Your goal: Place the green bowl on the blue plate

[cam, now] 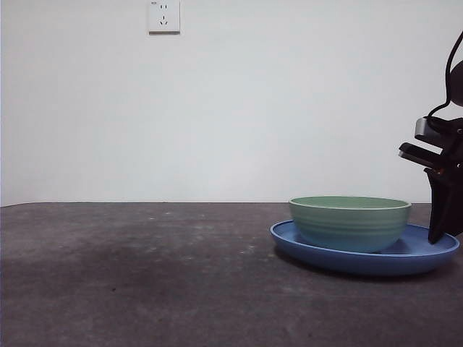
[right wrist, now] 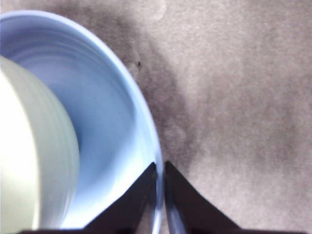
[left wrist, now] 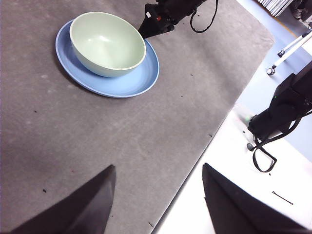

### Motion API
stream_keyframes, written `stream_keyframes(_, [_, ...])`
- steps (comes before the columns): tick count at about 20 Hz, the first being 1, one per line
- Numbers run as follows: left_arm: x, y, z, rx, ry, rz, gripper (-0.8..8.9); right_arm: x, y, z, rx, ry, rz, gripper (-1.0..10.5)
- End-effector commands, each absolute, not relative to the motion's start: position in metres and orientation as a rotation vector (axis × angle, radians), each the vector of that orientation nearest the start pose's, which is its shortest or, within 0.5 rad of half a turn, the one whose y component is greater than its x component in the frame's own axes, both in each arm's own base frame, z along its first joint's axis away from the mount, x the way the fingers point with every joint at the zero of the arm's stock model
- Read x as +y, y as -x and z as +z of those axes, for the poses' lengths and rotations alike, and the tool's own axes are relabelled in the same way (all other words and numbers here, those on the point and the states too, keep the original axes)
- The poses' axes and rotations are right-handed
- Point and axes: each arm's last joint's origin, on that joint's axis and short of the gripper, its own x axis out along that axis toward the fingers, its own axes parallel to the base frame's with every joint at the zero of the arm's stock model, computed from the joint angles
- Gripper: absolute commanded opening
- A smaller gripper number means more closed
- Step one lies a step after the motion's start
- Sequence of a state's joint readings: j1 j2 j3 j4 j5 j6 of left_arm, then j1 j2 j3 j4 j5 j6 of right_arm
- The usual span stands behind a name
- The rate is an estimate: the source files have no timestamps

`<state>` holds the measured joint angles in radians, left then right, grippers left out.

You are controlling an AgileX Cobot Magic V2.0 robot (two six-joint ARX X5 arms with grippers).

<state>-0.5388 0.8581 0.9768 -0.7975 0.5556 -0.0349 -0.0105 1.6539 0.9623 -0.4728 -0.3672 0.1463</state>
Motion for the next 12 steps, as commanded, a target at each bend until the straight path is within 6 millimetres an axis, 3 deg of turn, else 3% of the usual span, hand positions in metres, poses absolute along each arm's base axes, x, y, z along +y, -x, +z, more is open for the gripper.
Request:
stream_keyframes(1, [-0.095, -0.127, 0.335, 0.720, 0.022, -1.055, 2.88, 0.007, -0.312, 0.168, 1.166, -0.340, 0.235, 0.1])
stream_keyframes(6, [-0.095, -0.127, 0.335, 0.719, 0.022, -1.055, 2.88, 0.007, -0.312, 0.174, 1.140, -0.358, 0.244, 0.1])
stream_keyframes(12, [-0.095, -0.127, 0.335, 0.719, 0.022, -1.055, 2.88, 0.009, -0.302, 0.206, 1.036, -0.407, 0.302, 0.1])
